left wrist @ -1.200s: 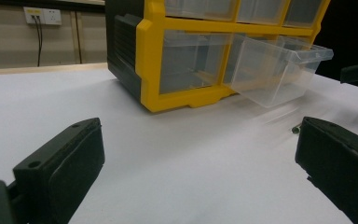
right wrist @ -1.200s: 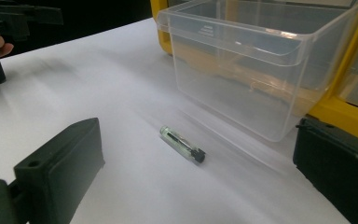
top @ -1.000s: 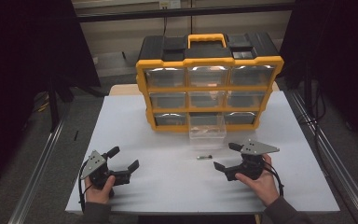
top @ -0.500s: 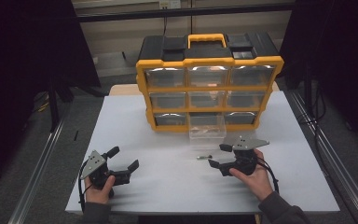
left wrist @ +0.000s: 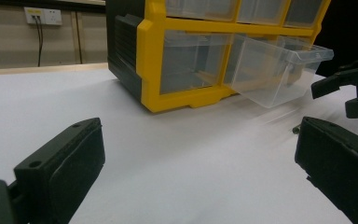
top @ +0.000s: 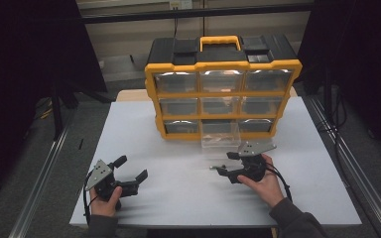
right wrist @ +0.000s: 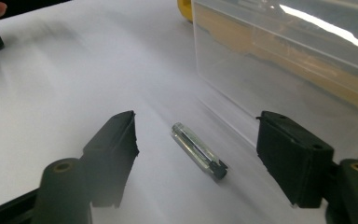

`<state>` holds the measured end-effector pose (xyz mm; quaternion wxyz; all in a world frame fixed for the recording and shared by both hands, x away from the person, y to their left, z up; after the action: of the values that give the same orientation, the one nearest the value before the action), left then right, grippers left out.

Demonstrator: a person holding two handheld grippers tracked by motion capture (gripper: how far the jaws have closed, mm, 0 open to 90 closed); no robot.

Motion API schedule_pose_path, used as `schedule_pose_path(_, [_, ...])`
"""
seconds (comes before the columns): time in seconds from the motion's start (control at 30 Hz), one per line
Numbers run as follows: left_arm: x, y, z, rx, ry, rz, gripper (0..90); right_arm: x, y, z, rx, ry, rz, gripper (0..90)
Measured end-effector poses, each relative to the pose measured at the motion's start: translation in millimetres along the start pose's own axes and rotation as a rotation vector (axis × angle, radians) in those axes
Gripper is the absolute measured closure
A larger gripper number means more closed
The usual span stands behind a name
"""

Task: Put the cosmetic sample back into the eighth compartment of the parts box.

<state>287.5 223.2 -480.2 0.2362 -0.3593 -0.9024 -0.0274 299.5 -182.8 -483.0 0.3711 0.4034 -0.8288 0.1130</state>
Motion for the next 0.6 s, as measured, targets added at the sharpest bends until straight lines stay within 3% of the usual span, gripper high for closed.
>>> schedule_pose_path(0.3, [0.1, -0.2, 0.0, 0.008, -0.004, -0.001, 1.6, -6.2, -4.2, 0.5, 0.017, 0.041, -0.019, 43.8])
schedule_pose_path(0.33, [-0.1, 0.0, 0.1, 0.006, 0.0, -0.001, 1.6, -8.0, -5.0, 0.8, 0.021, 0.053, -0.023, 49.4])
schedule_pose_path(0.47, [-0.3, -0.2, 0.0, 0.001, 0.002, 0.002, 1.6, -10.3, -5.7, 1.0, 0.027, 0.076, -0.025, 53.5])
schedule_pose_path(0.6, [0.1, -0.3, -0.1, 0.006, -0.003, 0.002, 1.6, -12.5, -4.1, -6.3, 0.078, 0.109, -0.022, 61.2])
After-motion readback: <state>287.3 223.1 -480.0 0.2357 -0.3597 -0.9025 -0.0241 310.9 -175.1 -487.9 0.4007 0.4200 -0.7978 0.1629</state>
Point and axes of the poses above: each handheld gripper's, and its own axes: x roughly backward along the jaws, z roughly out of its underside, y roughly to its left, the point moved 2 cm from there along -x, roughly forward along the jaws, and after that the axes turned 15 degrees about y, right-handed, at the moved point
